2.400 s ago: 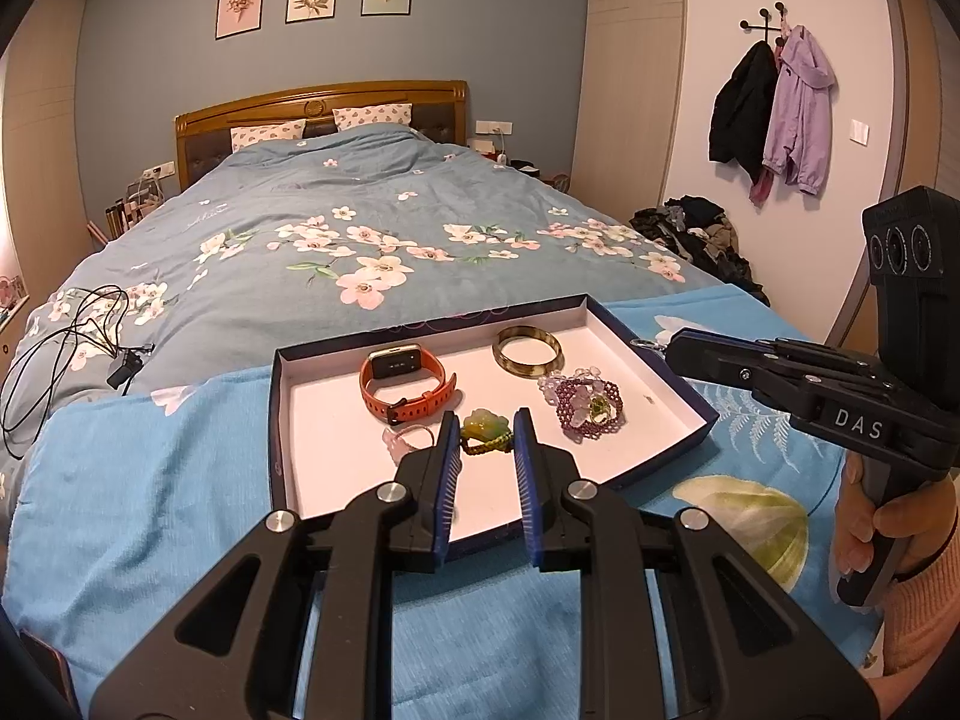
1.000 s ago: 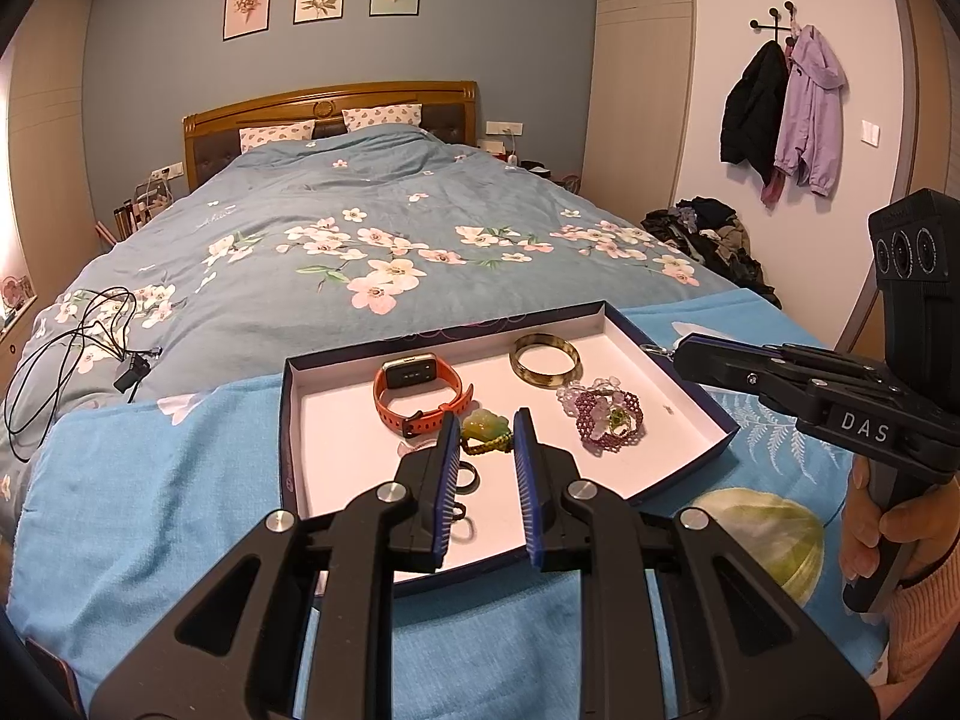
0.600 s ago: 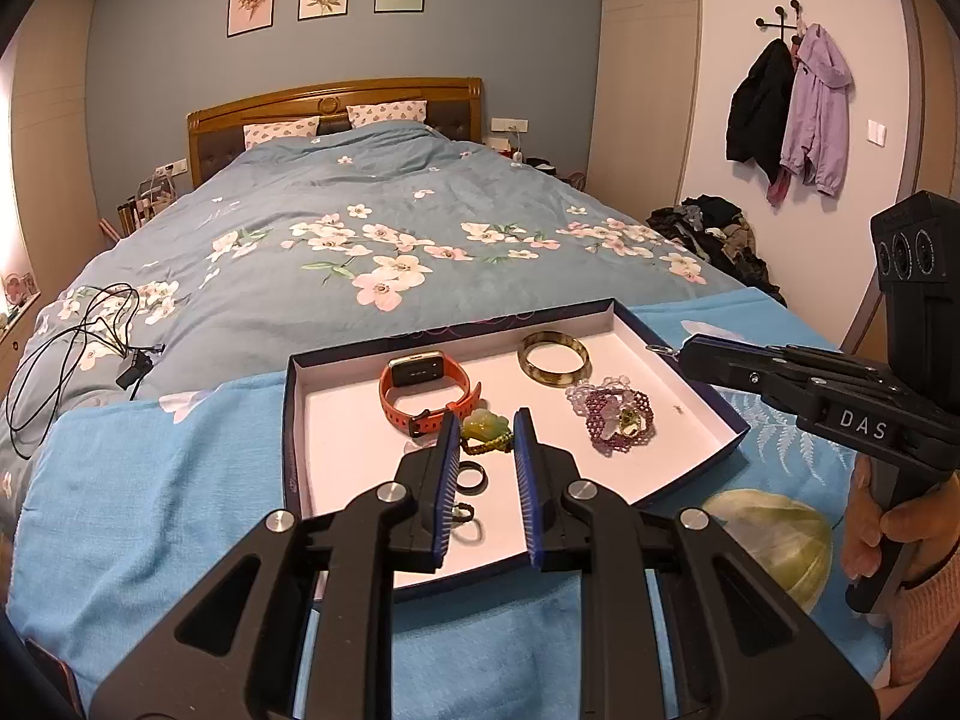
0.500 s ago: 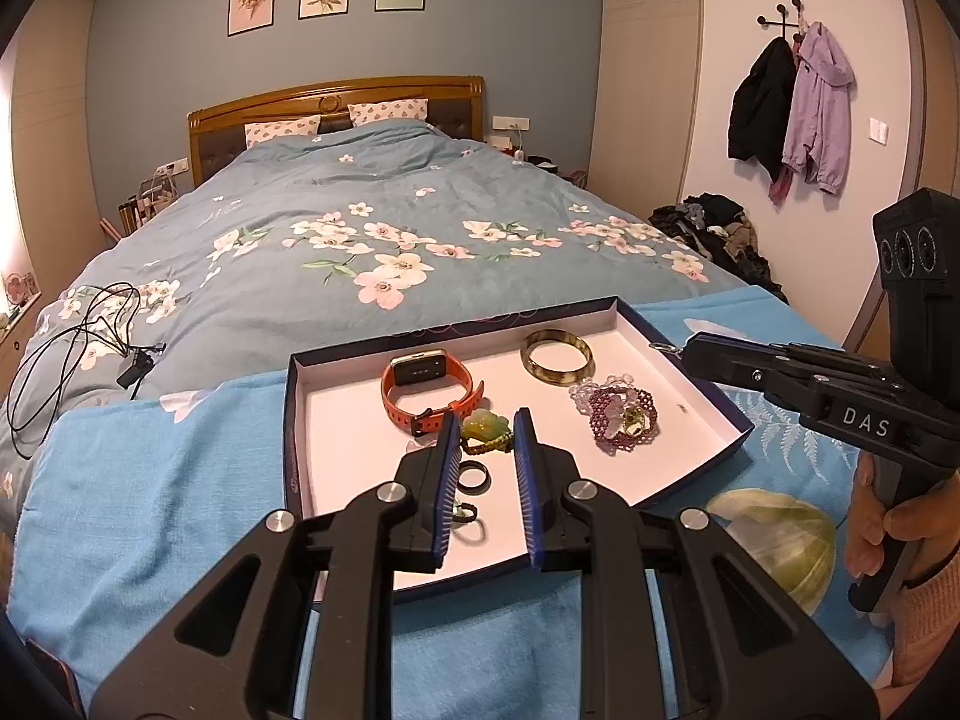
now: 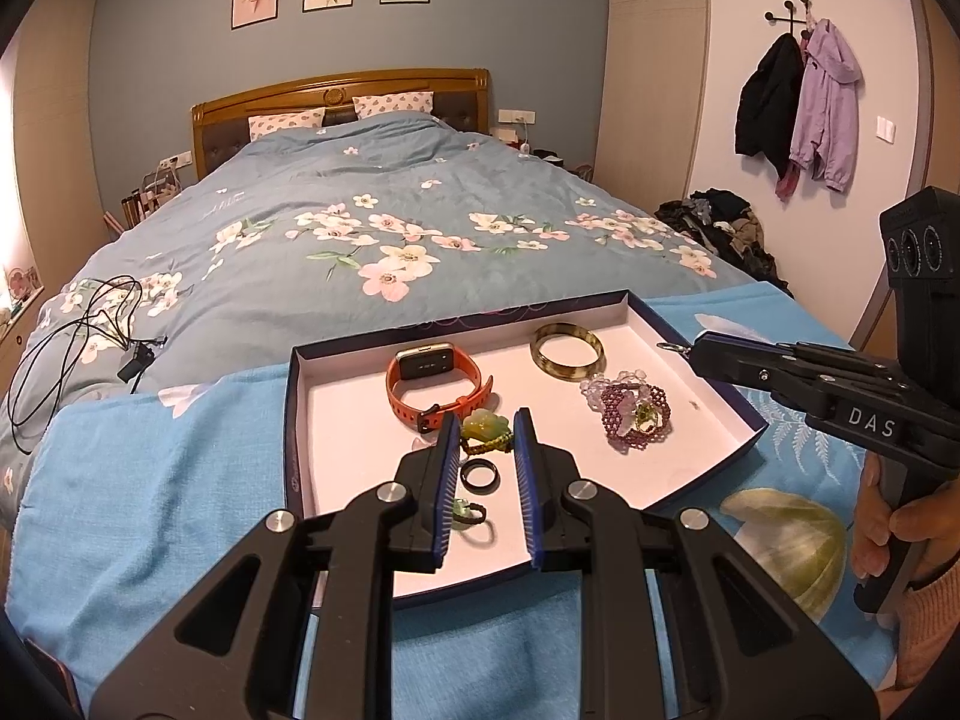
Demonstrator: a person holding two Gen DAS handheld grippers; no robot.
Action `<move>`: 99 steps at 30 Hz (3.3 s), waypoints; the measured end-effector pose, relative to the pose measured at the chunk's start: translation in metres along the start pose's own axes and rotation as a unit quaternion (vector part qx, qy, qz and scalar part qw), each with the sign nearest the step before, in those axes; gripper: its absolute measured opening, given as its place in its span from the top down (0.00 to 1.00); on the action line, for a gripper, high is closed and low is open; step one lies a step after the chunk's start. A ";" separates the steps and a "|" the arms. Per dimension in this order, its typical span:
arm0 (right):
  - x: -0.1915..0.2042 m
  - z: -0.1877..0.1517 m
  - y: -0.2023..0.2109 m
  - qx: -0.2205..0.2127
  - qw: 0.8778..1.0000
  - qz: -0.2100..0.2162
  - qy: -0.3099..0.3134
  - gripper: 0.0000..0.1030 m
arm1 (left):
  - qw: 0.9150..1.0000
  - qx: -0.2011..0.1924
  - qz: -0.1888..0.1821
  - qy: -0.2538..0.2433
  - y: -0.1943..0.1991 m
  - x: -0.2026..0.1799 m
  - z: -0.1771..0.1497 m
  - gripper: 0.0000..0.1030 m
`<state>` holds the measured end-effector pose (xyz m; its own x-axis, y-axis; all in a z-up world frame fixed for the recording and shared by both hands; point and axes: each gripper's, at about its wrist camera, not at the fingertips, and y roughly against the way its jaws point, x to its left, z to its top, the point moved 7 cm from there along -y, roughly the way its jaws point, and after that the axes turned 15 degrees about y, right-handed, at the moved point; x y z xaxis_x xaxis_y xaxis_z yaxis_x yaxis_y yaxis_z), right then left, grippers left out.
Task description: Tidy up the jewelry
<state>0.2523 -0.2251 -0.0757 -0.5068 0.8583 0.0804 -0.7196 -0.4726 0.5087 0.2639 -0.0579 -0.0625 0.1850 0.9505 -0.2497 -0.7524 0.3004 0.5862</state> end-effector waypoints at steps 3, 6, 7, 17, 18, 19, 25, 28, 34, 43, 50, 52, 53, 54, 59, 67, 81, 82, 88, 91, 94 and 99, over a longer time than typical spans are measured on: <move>-0.001 0.000 0.000 0.001 1.000 -0.002 -0.002 0.97 | 1.000 0.001 0.002 0.001 -0.001 0.001 0.000 0.82; -0.002 -0.001 -0.002 0.003 1.000 -0.002 -0.003 0.97 | 1.000 0.002 0.004 0.001 -0.002 0.001 0.000 0.82; -0.002 -0.001 -0.002 0.004 1.000 -0.002 -0.004 0.97 | 1.000 0.003 0.004 0.001 -0.003 0.001 0.000 0.82; -0.010 -0.003 -0.015 0.019 1.000 -0.009 -0.009 0.97 | 1.000 0.010 0.014 0.002 -0.013 0.004 0.000 0.82; -0.010 -0.003 -0.016 0.020 1.000 -0.009 -0.009 0.97 | 1.000 0.011 0.015 0.002 -0.014 0.004 -0.001 0.82; -0.011 -0.004 -0.017 0.022 1.000 -0.009 -0.010 0.97 | 1.000 0.013 0.015 0.003 -0.016 0.004 -0.001 0.82; -0.013 -0.006 -0.021 0.028 0.999 -0.010 -0.013 0.97 | 1.000 0.015 0.020 0.002 -0.020 0.005 0.000 0.82; -0.015 -0.006 -0.022 0.031 0.999 -0.011 -0.014 0.97 | 1.000 0.016 0.021 0.002 -0.022 0.005 0.000 0.82; -0.018 -0.007 -0.026 0.036 0.999 -0.013 -0.017 0.97 | 0.999 0.020 0.026 0.004 -0.028 0.007 -0.001 0.82; -0.024 -0.012 -0.038 0.057 0.998 -0.018 -0.026 0.97 | 0.999 0.035 0.031 0.014 -0.041 0.011 -0.004 0.82; -0.028 -0.019 -0.048 0.075 0.996 -0.026 -0.030 0.96 | 0.998 0.047 0.038 0.022 -0.052 0.018 -0.008 0.82; -0.029 -0.021 -0.050 0.083 0.996 -0.026 -0.031 0.96 | 0.998 0.053 0.040 0.023 -0.057 0.019 -0.010 0.82; -0.030 -0.023 -0.051 0.086 0.995 -0.028 -0.033 0.96 | 0.997 0.055 0.042 0.023 -0.058 0.019 -0.011 0.82; -0.031 -0.024 -0.052 0.089 0.995 -0.030 -0.034 0.94 | 0.997 0.056 0.043 0.022 -0.059 0.020 -0.012 0.82; -0.031 -0.028 -0.048 0.087 0.995 -0.033 -0.040 0.87 | 0.997 0.052 0.044 0.022 -0.058 0.019 -0.011 0.70; -0.016 -0.020 -0.017 0.050 0.998 -0.040 -0.013 0.58 | 0.999 0.019 0.037 0.031 -0.027 0.022 -0.006 0.45; 0.030 -0.023 0.046 -0.044 0.987 -0.135 0.072 0.07 | 0.988 -0.135 0.064 0.032 0.081 0.023 -0.016 0.05; 0.031 -0.023 0.051 -0.052 0.985 -0.147 0.075 0.07 | 0.987 -0.140 0.065 0.033 0.086 0.023 -0.019 0.05; 0.048 -0.027 0.076 -0.099 0.971 -0.189 0.106 0.07 | 0.981 -0.178 0.070 0.043 0.121 0.020 -0.033 0.05; 0.051 -0.030 0.080 -0.099 0.971 -0.191 0.108 0.07 | 0.978 -0.194 0.071 0.040 0.134 0.016 -0.039 0.05; 0.052 -0.031 0.086 -0.107 0.970 -0.193 0.101 0.07 | 0.976 -0.201 0.072 0.041 0.142 0.012 -0.044 0.05; 0.055 -0.032 0.095 -0.116 0.968 -0.201 0.097 0.07 | 0.973 -0.210 0.080 0.047 0.148 0.011 -0.049 0.05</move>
<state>0.1406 -0.2289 -0.0498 -0.2272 0.9389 -0.2586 -0.9530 -0.1597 0.2573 0.1240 -0.0069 -0.0160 0.0001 0.9651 -0.2617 -0.9626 0.0711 0.2616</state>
